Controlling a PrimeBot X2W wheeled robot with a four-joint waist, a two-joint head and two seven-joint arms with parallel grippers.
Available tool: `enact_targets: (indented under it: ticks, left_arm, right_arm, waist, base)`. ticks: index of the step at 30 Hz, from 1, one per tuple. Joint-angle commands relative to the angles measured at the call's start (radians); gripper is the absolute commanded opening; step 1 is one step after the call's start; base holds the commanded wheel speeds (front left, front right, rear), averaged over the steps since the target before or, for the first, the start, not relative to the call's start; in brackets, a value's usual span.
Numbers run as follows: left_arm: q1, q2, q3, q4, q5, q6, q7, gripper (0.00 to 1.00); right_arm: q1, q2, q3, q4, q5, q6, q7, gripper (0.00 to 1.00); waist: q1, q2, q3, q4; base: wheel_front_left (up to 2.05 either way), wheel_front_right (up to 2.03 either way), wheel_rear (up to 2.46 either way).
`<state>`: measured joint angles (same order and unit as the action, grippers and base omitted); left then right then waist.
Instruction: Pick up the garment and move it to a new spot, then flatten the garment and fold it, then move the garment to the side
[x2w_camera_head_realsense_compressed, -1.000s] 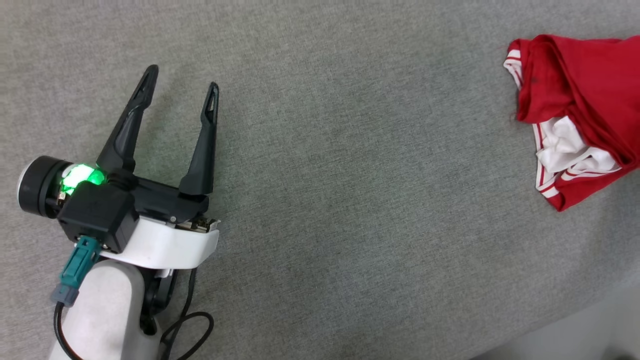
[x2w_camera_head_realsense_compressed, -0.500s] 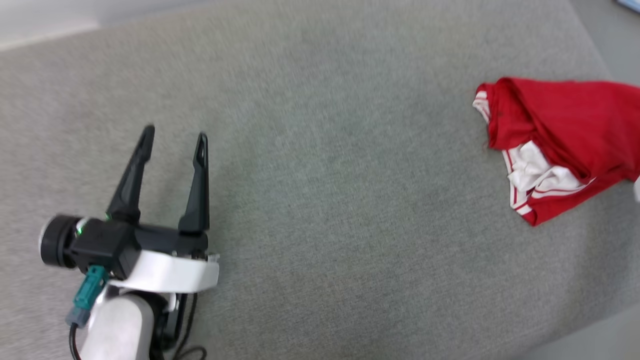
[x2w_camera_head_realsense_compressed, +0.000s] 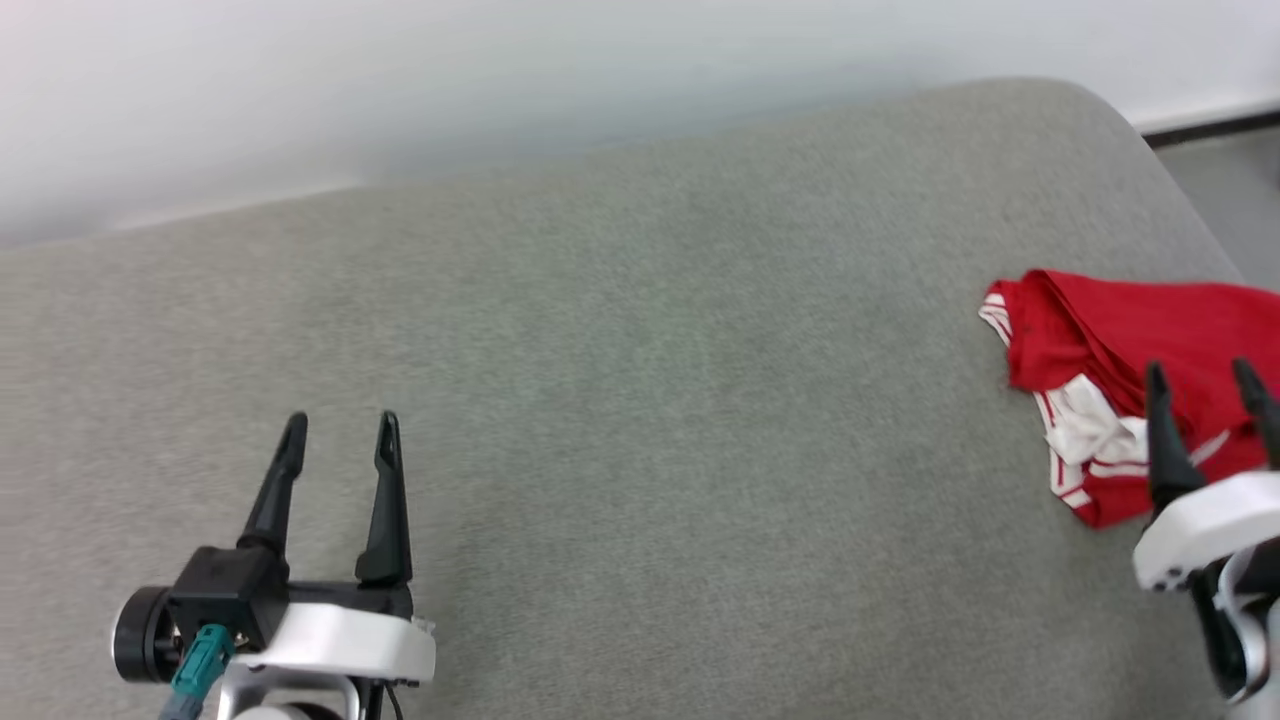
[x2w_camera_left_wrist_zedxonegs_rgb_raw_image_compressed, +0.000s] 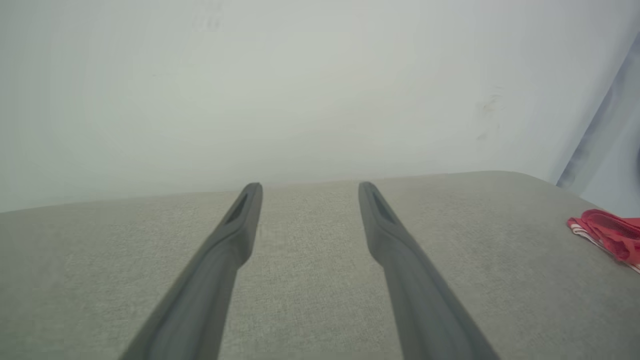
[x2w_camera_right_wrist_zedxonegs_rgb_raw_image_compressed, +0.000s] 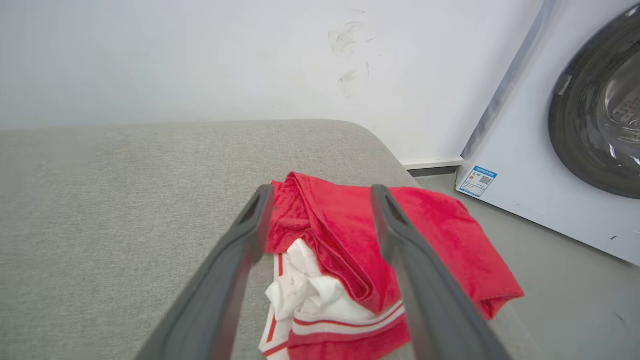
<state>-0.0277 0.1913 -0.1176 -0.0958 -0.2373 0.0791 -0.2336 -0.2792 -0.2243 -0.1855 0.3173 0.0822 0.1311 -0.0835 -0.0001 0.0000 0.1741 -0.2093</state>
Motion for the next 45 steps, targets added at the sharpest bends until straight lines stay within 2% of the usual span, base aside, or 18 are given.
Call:
enact_targets:
  ticks: [1, 3, 11, 20, 31, 45]
  left_arm:
    - [0.023, -0.002, 0.002, 0.007, -0.006, 0.004, -0.006, 1.00]
    - [0.052, -0.001, 0.008, 0.025, -0.013, 0.010, -0.006, 1.00]
    - [0.119, 0.001, 0.013, 0.071, -0.029, 0.018, -0.010, 1.00]
    - [0.167, 0.003, -0.002, 0.086, -0.033, 0.019, -0.012, 1.00]
    - [0.170, 0.012, -0.012, 0.108, -0.037, 0.019, -0.005, 1.00]
    - [0.160, 0.019, -0.018, 0.118, -0.045, 0.030, 0.002, 1.00]
  right_arm:
    - [0.039, 0.018, 0.004, -0.037, 0.006, -0.001, 0.003, 1.00]
    - [0.105, 0.049, 0.020, -0.113, 0.016, -0.001, 0.024, 1.00]
    - [0.237, 0.118, 0.099, -0.289, 0.030, -0.001, 0.067, 1.00]
    - [0.328, 0.147, 0.125, -0.395, 0.025, -0.001, 0.108, 1.00]
    - [0.375, 0.163, 0.134, -0.439, 0.026, -0.001, 0.101, 1.00]
    - [0.359, 0.171, 0.137, -0.424, 0.030, -0.001, 0.094, 1.00]
  waist:
    - [0.0001, 0.0000, -0.054, 0.053]
    - [0.0001, 0.0000, -0.084, 0.086]
    - [0.0001, 0.0000, -0.157, 0.162]
    - [0.0001, 0.0000, -0.207, 0.181]
    - [0.0001, 0.0000, -0.218, 0.179]
    - [0.0001, 0.0000, -0.214, 0.175]
  base:
    - [0.00, 0.00, 0.00]
    - [0.00, 0.00, 0.00]
    - [0.00, 0.00, 0.00]
    - [0.00, 0.00, 0.00]
    - [0.00, 0.00, 0.00]
    - [0.00, 0.00, 0.00]
